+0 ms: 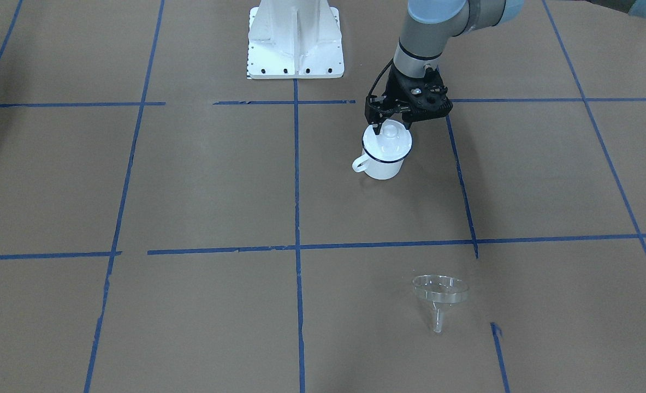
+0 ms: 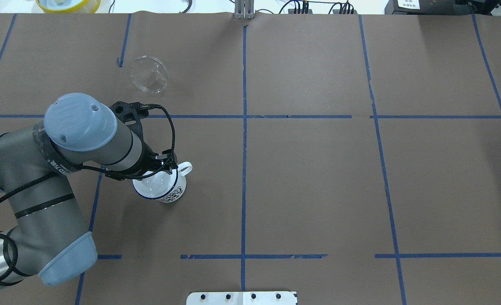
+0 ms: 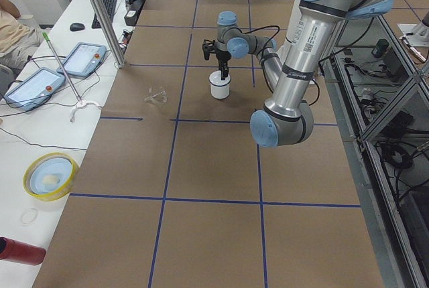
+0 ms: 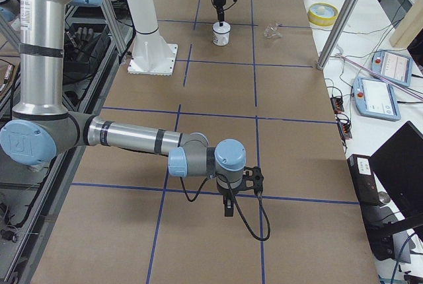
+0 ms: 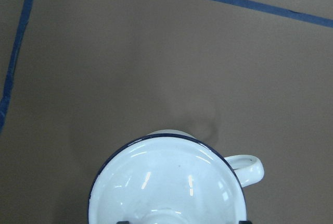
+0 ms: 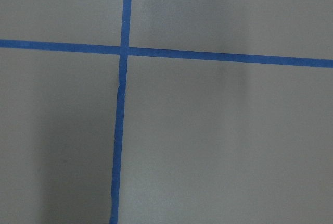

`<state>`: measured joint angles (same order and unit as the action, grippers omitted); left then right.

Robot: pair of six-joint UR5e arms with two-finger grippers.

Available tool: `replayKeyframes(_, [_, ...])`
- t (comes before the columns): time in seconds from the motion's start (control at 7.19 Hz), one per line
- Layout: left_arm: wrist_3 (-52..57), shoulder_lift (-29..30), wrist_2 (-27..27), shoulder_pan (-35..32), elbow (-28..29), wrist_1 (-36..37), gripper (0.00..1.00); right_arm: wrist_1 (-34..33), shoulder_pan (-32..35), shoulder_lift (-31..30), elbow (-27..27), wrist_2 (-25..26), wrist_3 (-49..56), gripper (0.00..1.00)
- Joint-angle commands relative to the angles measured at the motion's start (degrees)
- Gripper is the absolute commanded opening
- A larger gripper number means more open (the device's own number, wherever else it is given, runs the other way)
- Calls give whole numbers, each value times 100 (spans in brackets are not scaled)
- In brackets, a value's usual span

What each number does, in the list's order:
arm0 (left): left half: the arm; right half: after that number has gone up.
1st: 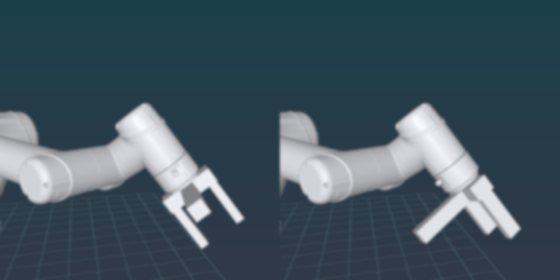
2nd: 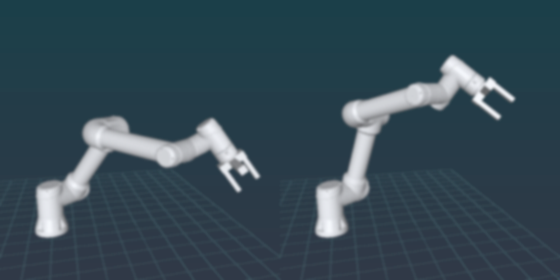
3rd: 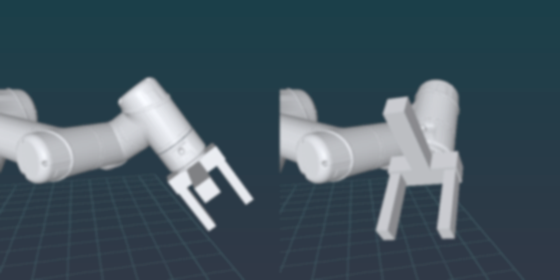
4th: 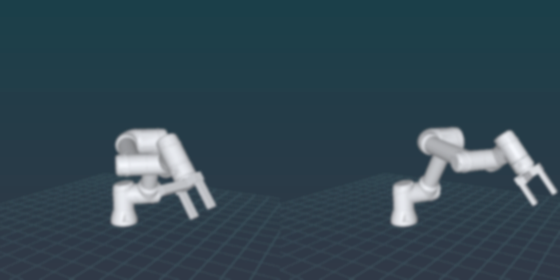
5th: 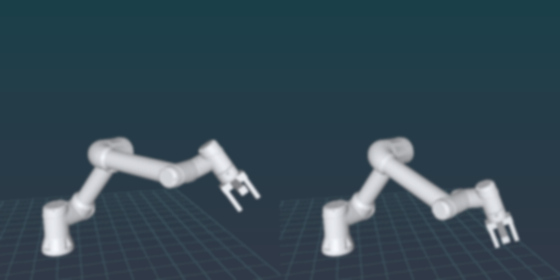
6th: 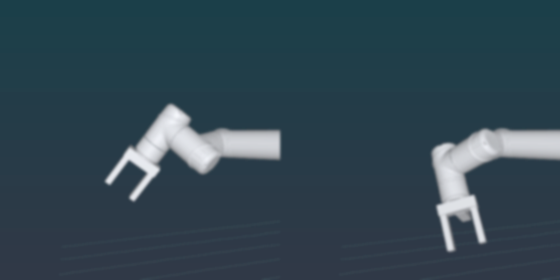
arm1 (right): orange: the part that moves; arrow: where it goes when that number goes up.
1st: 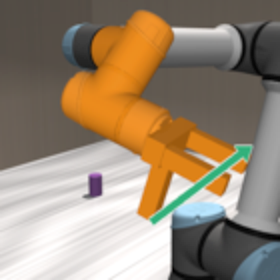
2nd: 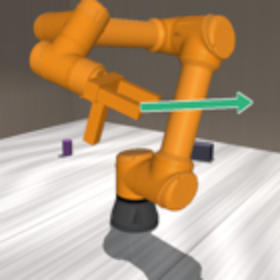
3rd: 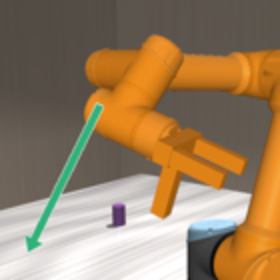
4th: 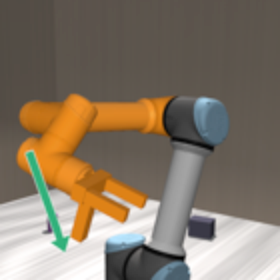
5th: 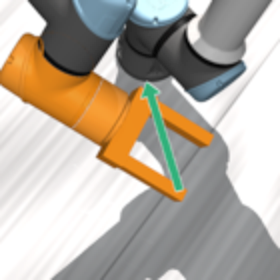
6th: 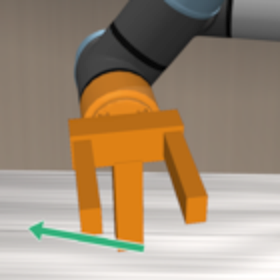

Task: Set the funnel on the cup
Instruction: 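Close the left gripper on the white lid's knob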

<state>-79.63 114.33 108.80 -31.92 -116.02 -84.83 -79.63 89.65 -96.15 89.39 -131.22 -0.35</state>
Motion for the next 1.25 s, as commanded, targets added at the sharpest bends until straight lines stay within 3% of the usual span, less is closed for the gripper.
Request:
replayKeyframes(0.0, [0, 1, 1, 2, -52, 45, 74, 0, 0, 0, 9, 0, 0, 100])
replayKeyframes(0.28, [0, 1, 1, 10, 0, 45, 73, 0, 0, 0, 9, 0, 0, 100])
replayKeyframes(0.56, [0, 1, 1, 10, 26, 45, 63, 0, 0, 0, 0, 0, 0, 100])
replayKeyframes(0.7, [0, 10, 1, 10, 27, 37, 63, 0, 0, 0, 0, 0, 0, 100])
replayKeyframes(0.83, [9, 10, 1, 10, 27, 45, 55, 0, 0, 0, 0, 0, 0, 100])
replayKeyframes(1.11, [0, 19, 1, 2, -17, 45, 0, 0, 0, 0, 0, 0, 0, 100])
